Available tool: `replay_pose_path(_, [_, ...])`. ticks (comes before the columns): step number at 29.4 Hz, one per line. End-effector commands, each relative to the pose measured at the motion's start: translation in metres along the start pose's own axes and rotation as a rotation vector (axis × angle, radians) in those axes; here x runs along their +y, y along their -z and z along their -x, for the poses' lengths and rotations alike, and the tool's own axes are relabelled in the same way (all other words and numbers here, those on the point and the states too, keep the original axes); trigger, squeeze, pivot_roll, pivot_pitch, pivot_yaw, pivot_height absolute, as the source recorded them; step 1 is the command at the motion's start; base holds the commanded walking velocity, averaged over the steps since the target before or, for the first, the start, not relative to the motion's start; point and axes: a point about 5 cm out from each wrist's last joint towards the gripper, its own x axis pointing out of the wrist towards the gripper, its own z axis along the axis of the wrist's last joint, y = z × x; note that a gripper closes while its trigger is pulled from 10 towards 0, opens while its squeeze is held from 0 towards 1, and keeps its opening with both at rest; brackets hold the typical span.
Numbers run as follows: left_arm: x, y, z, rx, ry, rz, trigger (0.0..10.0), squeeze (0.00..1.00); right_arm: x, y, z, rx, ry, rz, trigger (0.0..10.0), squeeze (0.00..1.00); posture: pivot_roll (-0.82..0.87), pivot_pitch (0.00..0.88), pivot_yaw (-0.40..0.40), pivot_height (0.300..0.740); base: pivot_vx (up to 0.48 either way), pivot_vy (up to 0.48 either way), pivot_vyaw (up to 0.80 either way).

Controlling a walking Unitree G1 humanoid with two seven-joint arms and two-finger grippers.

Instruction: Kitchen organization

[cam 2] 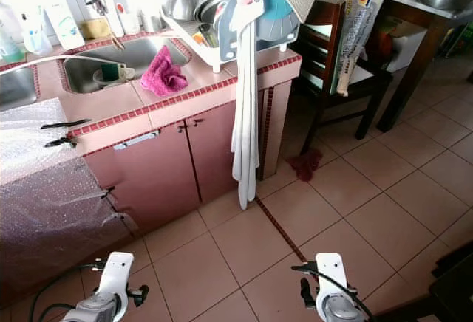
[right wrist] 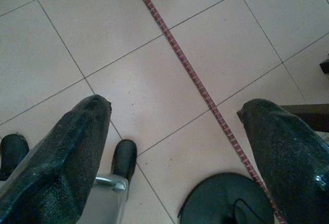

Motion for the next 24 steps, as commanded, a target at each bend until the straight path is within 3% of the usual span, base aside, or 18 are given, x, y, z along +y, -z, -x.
replay_pose_path(1, [-0.017,-0.092,0.002,-0.223,0.086,-0.033,10.0,0.0,0.029,-0.049,-0.009,-0.058,-0.042,-0.286,10.0,0.0,-0.01,0.0,0.072,0.74,0.0,0.0,0.0])
replay_pose_path(4, [-0.017,-0.093,0.002,-0.229,0.076,-0.041,10.0,0.0,0.028,-0.049,-0.009,-0.064,-0.039,-0.286,10.0,0.0,0.0,0.0,0.055,0.74,0.0,0.0,0.0])
replay_pose_path(7, [-0.023,-0.077,0.0,-0.145,0.095,-0.103,10.0,0.0,0.03,-0.036,-0.008,-0.005,-0.077,-0.245,10.0,0.0,-0.01,0.0,0.044,0.74,0.0,0.0,0.0])
replay_pose_path(13, [-0.023,-0.075,0.0,-0.132,0.101,-0.104,10.0,0.0,0.03,-0.035,-0.008,0.004,-0.085,-0.234,10.0,0.0,-0.01,0.0,0.04,0.74,0.0,0.0,0.0])
replay_pose_path(21, [-0.023,-0.078,0.0,-0.137,0.092,-0.11,10.0,0.0,0.028,-0.038,-0.008,-0.005,-0.078,-0.238,10.0,0.0,-0.01,0.0,0.043,0.74,0.0,0.0,0.0])
replay_pose_path(22, [-0.023,-0.084,0.001,-0.168,0.094,-0.162,10.0,0.0,0.025,-0.042,-0.008,-0.029,-0.065,-0.233,10.0,0.0,-0.02,0.0,0.05,0.74,0.0,0.0,0.0])
replay_pose_path(24, [-0.026,-0.093,0.002,-0.219,0.128,-0.147,10.0,0.0,0.024,-0.045,-0.008,-0.052,-0.066,-0.22,10.0,0.0,-0.03,0.0,0.054,0.74,0.0,0.0,0.0])
